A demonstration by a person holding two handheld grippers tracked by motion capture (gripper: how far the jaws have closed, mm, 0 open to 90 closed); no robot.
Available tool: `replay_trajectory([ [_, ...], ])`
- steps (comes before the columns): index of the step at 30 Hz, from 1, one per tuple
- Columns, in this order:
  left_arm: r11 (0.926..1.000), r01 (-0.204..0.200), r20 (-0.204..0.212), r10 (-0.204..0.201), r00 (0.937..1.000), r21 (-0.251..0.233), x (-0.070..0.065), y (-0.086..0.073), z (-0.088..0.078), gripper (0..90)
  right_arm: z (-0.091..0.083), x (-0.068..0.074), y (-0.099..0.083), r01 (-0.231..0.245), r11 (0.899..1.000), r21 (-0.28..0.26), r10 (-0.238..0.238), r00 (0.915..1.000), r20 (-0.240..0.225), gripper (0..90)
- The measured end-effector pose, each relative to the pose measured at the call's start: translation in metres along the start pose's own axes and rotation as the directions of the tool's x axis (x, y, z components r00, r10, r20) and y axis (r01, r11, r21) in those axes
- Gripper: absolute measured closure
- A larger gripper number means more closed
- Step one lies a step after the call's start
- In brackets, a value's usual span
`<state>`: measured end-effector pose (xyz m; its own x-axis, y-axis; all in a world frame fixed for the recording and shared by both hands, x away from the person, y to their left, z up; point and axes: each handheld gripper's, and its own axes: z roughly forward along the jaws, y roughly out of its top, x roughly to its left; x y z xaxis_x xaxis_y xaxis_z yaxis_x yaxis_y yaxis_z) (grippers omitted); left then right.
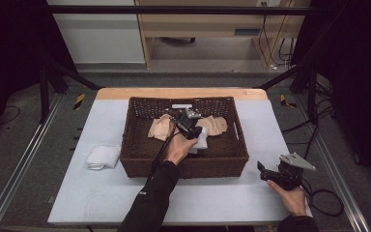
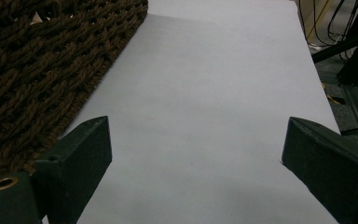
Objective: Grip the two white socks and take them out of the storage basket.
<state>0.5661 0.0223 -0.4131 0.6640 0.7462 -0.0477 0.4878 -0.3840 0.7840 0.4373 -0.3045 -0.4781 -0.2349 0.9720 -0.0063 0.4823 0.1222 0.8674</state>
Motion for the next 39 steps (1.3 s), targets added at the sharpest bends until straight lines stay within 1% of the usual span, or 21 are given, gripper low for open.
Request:
replay_trajectory([
  [5, 0.9952, 0.001, 0.021, 0.001, 0.9998, -0.098, 0.0, 0.006, -0.017, 89.9, 0.0, 0.0, 0.0, 0.001, 1.0, 0.002, -0.001, 1.0, 0.002, 8.4],
  [7, 0.9939, -0.009, 0.015, 0.011, 0.9998, -0.11, 0.001, 0.008, -0.022, 89.9, 0.0, 0.0, 0.0, 0.003, 1.0, 0.001, -0.003, 1.0, 0.0, 8.5],
  [9, 0.9958, -0.048, -0.031, 0.046, 0.9985, -0.078, 0.003, 0.007, -0.024, 89.9, 0.001, 0.0, 0.0, 0.003, 1.0, 0.003, -0.003, 1.0, 0.003, 8.5],
  [12, 0.9983, -0.056, -0.102, 0.054, 0.9933, -0.016, 0.014, 0.002, -0.018, 89.8, 0.001, 0.001, 0.0, 0.006, 1.0, 0.006, -0.006, 1.0, 0.003, 8.5],
  [14, 0.9984, -0.043, -0.131, 0.048, 0.9902, 0.037, 0.023, -0.001, -0.012, 89.8, 0.001, 0.001, -0.001, 0.008, 1.0, 0.007, -0.008, 1.0, 0.001, 8.5],
  [16, 0.9931, -0.047, -0.18, 0.066, 0.9813, 0.107, 0.032, -0.006, -0.003, 89.8, 0.001, 0.0, -0.001, 0.007, 1.0, 0.006, -0.007, 1.0, 0.001, 8.5],
  [17, 0.9917, -0.018, -0.177, 0.041, 0.9833, 0.127, 0.036, -0.008, -0.001, 89.8, 0.001, 0.0, -0.001, 0.005, 1.0, 0.006, -0.005, 1.0, 0.001, 8.5],
  [18, 0.9927, 0.0, -0.17, 0.021, 0.9853, 0.121, 0.04, -0.008, 0.001, 89.7, 0.001, 0.0, 0.0, 0.005, 1.0, 0.005, -0.005, 1.0, 0.001, 8.4],
  [20, 0.9901, 0.01, -0.16, 0.013, 0.987, 0.14, 0.043, -0.011, 0.007, 88.1, 0.001, 0.0, 0.0, 0.004, 1.0, 0.006, -0.004, 1.0, -0.001, 8.4],
  [21, 0.99, 0.016, -0.154, 0.006, 0.9881, 0.14, 0.044, -0.012, 0.009, 79.1, 0.001, 0.0, 0.0, 0.004, 1.0, 0.004, -0.004, 1.0, -0.004, 8.5],
  [23, 0.9938, 0.023, -0.139, -0.007, 0.9903, 0.109, 0.044, -0.012, 0.012, 65.6, 0.001, 0.0, 0.0, -0.001, 1.0, 0.005, 0.001, 1.0, -0.007, 8.5],
  [24, 0.997, 0.035, -0.127, -0.026, 0.9915, 0.069, 0.042, -0.01, 0.012, 59.4, 0.001, 0.0, 0.0, 0.001, 1.0, 0.003, -0.001, 1.0, -0.006, 8.4],
  [26, 0.9982, 0.052, -0.107, -0.049, 0.993, 0.029, 0.039, -0.009, 0.011, 49.6, 0.001, 0.0, 0.0, 0.001, 1.0, 0.002, -0.001, 1.0, -0.007, 8.3],
  [29, 0.9981, 0.054, -0.066, -0.052, 0.9964, 0.029, 0.033, -0.009, 0.013, 35.7, 0.001, 0.0, 0.0, 0.002, 1.0, 0.004, -0.002, 1.0, -0.006, 8.3],
  [31, 0.9984, 0.023, -0.061, -0.02, 0.998, 0.052, 0.031, -0.011, 0.016, 32.7, 0.001, 0.0, 0.0, 0.003, 1.0, 0.006, -0.003, 1.0, -0.006, 8.3],
  [33, 0.9951, 0.007, -0.067, -0.001, 0.9977, 0.099, 0.03, -0.013, 0.021, 27.5, 0.001, 0.0, 0.0, 0.003, 1.0, 0.008, -0.003, 1.0, -0.006, 8.3],
  [34, 0.9927, 0.004, -0.068, 0.004, 0.9977, 0.121, 0.03, -0.014, 0.023, 26.6, 0.001, 0.0, 0.0, 0.002, 1.0, 0.008, -0.002, 1.0, -0.007, 8.3],
  [36, 0.9814, -0.005, -0.07, 0.019, 0.9974, 0.192, 0.03, -0.018, 0.026, 26.8, 0.001, 0.0, 0.0, 0.002, 1.0, 0.006, -0.002, 1.0, -0.007, 8.2],
  [37, 0.9772, -0.006, -0.068, 0.021, 0.9975, 0.212, 0.03, -0.018, 0.027, 31.2, 0.001, 0.0, 0.0, 0.001, 1.0, 0.007, -0.001, 1.0, -0.008, 8.2],
  [38, 0.9697, -0.007, -0.058, 0.022, 0.9981, 0.244, 0.029, -0.019, 0.028, 37.2, 0.001, 0.0, 0.0, 0.001, 1.0, 0.007, -0.001, 1.0, -0.008, 8.2],
  [39, 0.9667, -0.014, -0.052, 0.028, 0.9983, 0.256, 0.029, -0.02, 0.028, 46.0, 0.001, 0.0, 0.0, -0.001, 1.0, 0.008, 0.001, 1.0, -0.009, 8.2],
])
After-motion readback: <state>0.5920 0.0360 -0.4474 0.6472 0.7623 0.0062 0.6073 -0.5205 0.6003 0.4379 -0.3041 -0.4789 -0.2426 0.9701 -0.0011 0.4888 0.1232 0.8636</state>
